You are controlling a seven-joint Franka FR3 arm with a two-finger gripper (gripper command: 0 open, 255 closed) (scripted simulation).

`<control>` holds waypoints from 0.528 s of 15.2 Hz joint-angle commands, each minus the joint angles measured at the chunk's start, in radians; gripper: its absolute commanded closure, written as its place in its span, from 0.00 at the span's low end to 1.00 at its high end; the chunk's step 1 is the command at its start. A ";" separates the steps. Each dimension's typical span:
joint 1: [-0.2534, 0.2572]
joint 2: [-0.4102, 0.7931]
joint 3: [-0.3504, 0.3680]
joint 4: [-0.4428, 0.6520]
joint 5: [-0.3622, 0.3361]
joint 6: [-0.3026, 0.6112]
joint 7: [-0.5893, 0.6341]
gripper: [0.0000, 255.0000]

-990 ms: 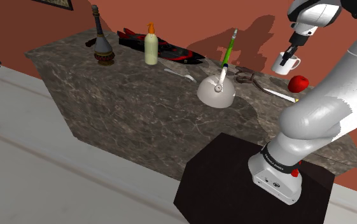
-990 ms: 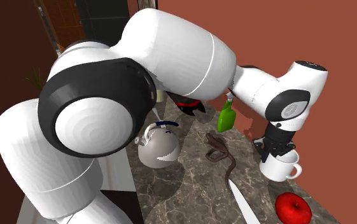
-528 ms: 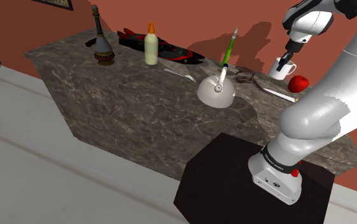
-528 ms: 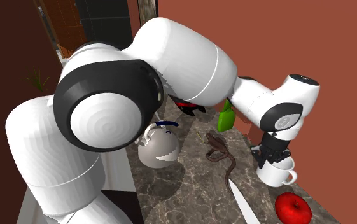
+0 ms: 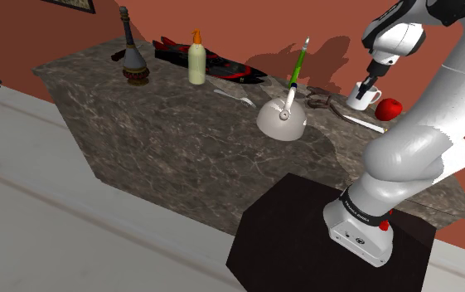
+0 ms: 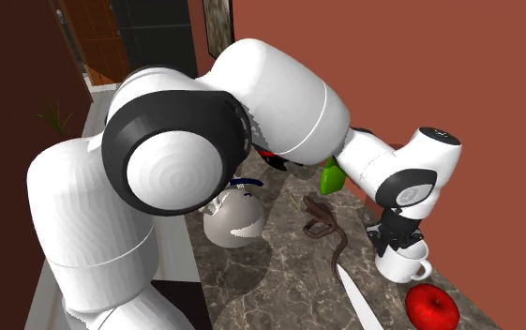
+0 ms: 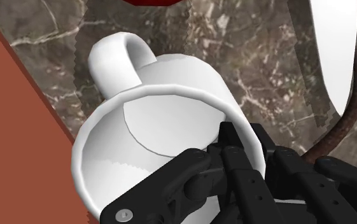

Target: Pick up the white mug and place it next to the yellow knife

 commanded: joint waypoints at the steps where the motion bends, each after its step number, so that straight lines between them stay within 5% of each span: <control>1: 0.000 0.003 0.001 -0.002 0.002 0.005 -0.001 1.00; 5: 0.000 0.003 0.001 -0.002 0.003 0.005 -0.001 1.00; 6: 0.000 0.003 0.001 -0.002 0.003 0.005 -0.001 0.00; 8: 0.000 0.003 0.001 -0.002 0.002 0.005 -0.001 0.00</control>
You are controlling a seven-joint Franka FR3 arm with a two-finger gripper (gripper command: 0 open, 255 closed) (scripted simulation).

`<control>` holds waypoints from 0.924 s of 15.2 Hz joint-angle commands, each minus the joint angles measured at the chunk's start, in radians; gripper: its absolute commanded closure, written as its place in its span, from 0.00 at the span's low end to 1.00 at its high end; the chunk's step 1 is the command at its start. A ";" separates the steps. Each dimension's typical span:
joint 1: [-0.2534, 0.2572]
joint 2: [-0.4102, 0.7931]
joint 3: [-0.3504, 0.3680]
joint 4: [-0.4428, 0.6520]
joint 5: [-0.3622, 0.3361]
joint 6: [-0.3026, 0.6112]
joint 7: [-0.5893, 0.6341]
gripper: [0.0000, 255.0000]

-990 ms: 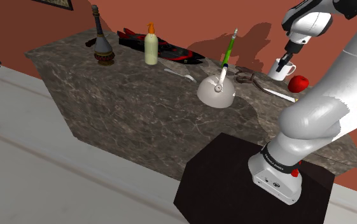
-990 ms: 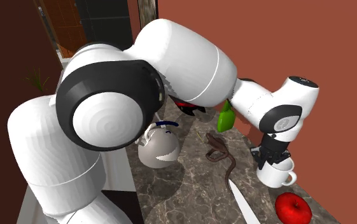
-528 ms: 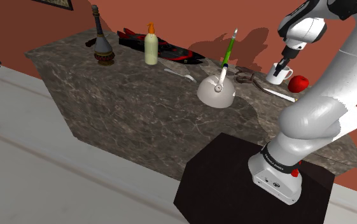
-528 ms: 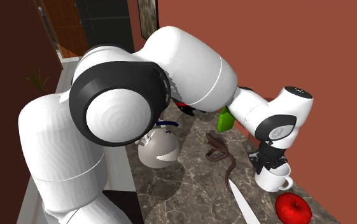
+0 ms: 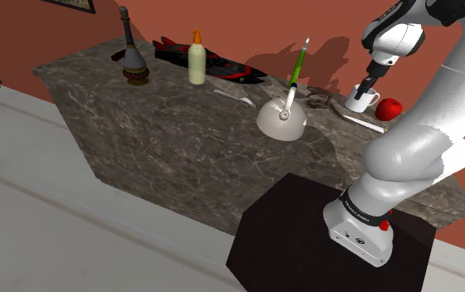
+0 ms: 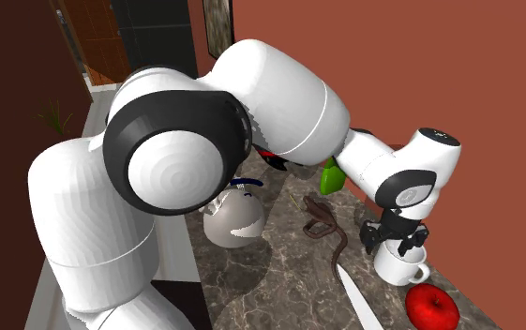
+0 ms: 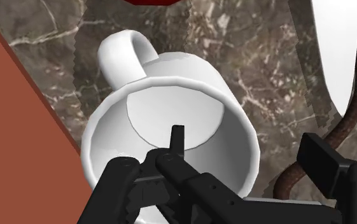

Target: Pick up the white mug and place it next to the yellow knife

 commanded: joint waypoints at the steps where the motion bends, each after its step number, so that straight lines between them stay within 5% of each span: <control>1: 0.000 0.000 0.000 0.000 0.000 0.000 0.000 0.00; 7: 0.012 -0.069 -0.010 0.061 -0.053 -0.116 0.036 0.00; 14: 0.011 -0.069 -0.009 0.061 -0.053 -0.116 0.036 0.00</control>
